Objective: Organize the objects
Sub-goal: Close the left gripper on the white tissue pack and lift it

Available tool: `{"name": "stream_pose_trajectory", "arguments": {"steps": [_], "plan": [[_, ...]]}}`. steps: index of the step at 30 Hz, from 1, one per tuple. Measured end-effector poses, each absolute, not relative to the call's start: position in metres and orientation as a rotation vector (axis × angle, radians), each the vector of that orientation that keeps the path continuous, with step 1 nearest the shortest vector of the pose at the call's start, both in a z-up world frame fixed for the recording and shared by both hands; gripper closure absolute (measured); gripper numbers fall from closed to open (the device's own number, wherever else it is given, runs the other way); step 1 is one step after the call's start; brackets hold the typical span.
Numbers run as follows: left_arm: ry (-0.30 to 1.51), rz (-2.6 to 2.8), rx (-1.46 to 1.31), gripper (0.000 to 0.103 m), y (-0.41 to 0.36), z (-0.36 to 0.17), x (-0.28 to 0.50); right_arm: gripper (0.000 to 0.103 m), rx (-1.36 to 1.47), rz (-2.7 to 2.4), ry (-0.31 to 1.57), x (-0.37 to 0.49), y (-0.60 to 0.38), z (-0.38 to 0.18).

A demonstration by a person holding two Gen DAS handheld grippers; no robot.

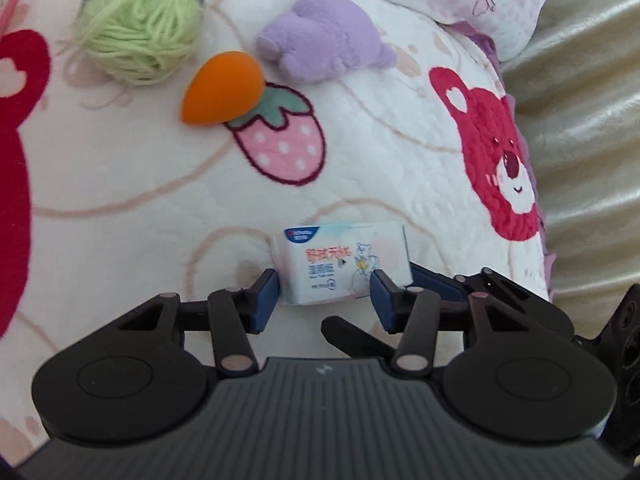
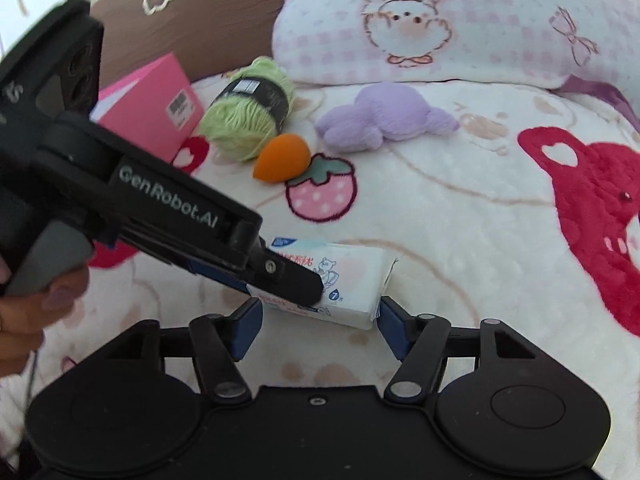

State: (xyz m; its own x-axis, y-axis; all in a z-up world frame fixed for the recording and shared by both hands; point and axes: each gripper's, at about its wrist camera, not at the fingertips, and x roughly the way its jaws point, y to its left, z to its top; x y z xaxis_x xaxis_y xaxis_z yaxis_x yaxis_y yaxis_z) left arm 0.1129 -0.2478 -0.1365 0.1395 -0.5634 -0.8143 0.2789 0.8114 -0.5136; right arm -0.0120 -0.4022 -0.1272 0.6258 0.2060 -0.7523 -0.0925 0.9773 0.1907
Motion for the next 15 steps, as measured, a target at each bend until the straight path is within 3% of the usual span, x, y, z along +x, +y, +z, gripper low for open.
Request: {"name": "stream_pose_trajectory", "arguments": {"steps": [6, 8, 11, 15], "plan": [[1.219, -0.546, -0.28, 0.055, -0.238, -0.136, 0.116, 0.019, 0.141, 0.126, 0.872, -0.011, -0.398, -0.129], [1.216, -0.548, -0.311, 0.056, -0.235, -0.139, 0.119, 0.019, 0.152, 0.113, 0.855, -0.012, -0.398, -0.128], [1.241, -0.575, -0.386, 0.07, -0.233, -0.146, 0.121, 0.019, 0.176, 0.124, 0.851, -0.009, -0.398, -0.129], [1.183, -0.597, -0.355, 0.07, -0.24, -0.143, 0.109, 0.016, 0.193, 0.107, 0.855, -0.008, -0.394, -0.132]]}}
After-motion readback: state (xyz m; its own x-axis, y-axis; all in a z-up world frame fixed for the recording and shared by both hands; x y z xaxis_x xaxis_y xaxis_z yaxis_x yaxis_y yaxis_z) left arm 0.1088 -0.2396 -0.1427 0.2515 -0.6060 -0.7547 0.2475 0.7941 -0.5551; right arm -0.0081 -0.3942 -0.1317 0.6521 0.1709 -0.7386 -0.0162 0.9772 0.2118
